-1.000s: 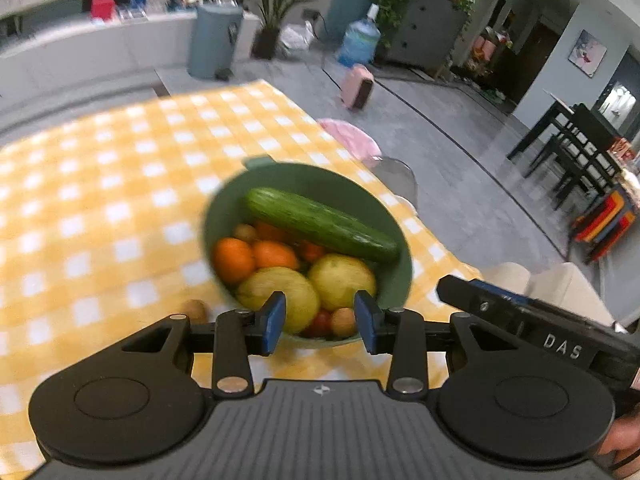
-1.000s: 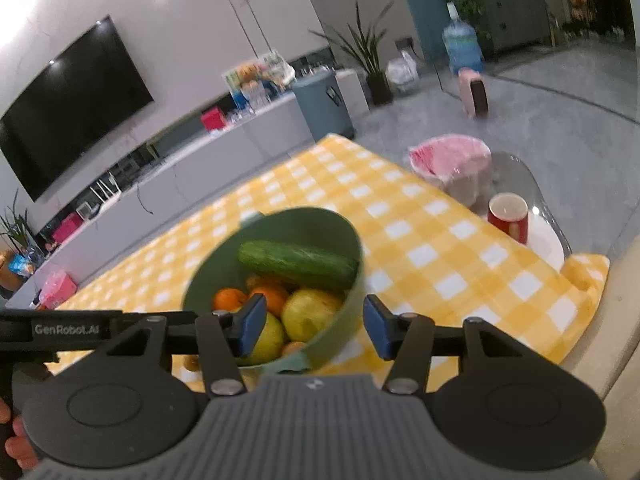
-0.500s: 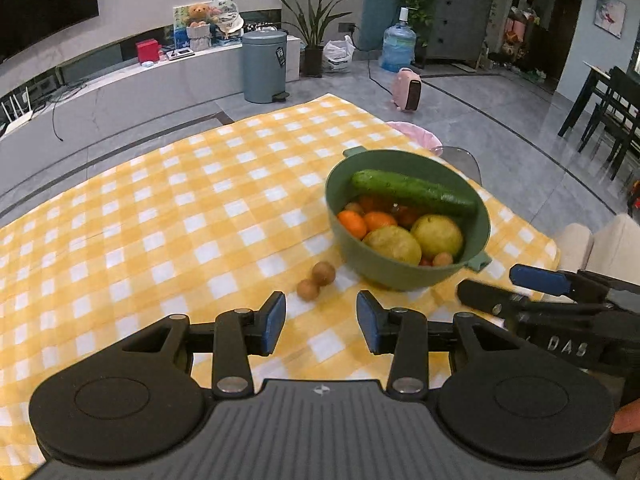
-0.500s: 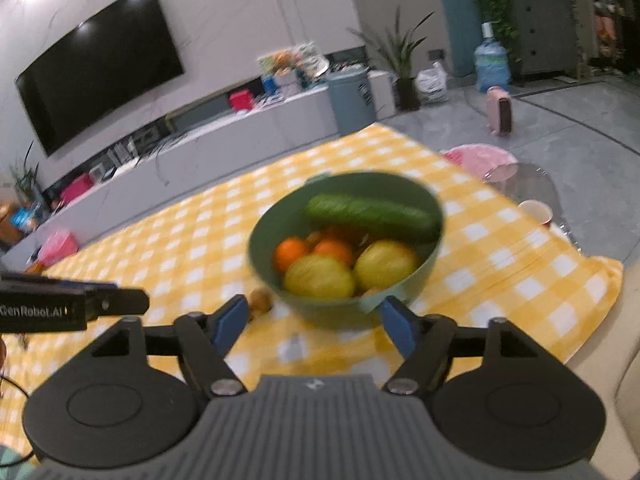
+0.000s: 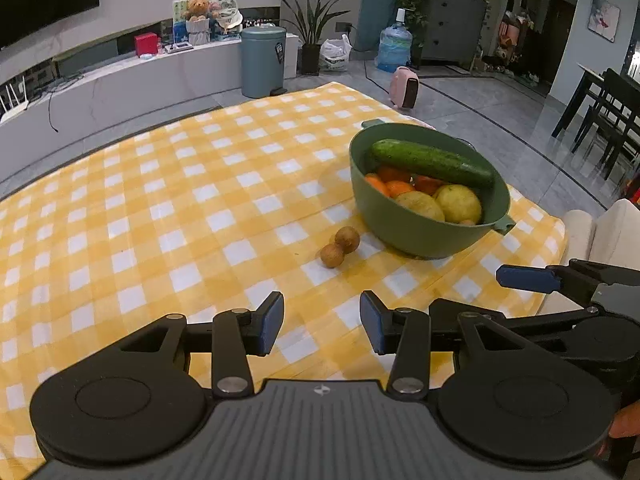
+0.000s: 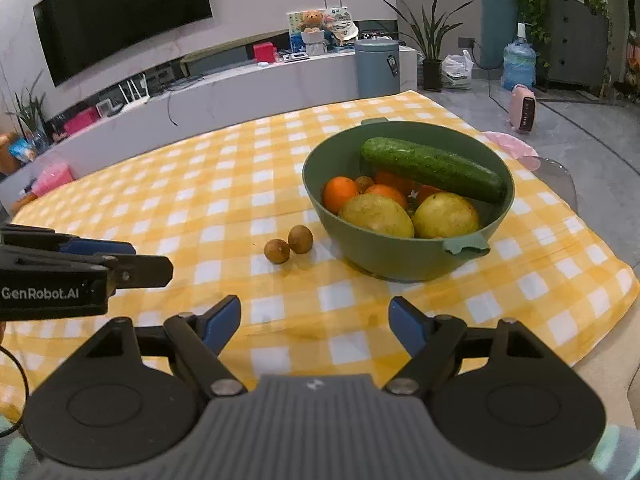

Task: Organize fruits
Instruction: 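Move both tools down toward the two remaining brown kiwis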

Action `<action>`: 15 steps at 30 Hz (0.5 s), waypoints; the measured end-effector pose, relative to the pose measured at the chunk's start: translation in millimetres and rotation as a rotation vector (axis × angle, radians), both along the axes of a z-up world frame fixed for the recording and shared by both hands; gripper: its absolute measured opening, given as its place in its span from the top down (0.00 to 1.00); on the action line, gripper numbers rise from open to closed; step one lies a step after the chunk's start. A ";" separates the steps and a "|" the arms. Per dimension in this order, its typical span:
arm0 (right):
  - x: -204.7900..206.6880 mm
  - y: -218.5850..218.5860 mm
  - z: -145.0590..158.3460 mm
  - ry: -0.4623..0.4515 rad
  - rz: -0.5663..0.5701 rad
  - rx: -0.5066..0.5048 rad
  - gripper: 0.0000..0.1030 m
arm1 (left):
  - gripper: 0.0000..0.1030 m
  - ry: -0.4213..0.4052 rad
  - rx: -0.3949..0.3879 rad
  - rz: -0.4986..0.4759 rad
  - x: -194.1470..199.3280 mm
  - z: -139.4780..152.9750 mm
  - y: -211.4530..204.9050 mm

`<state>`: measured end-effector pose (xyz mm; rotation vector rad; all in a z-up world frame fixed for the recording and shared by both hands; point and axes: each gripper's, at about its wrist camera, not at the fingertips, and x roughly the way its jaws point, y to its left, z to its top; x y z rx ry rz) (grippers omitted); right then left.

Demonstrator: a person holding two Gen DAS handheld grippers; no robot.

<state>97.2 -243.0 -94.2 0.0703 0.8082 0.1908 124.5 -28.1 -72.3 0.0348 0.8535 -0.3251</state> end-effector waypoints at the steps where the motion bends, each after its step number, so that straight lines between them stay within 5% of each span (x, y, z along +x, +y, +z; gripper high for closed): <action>1: 2.2 2.7 -1.3 0.001 -0.002 -0.009 0.24 | 0.49 0.004 -0.007 0.000 0.0 -2.6 2.9; 15: 36.2 31.0 -22.3 -0.014 -0.070 -0.084 0.35 | 0.50 0.033 -0.064 0.037 39.1 -24.0 22.2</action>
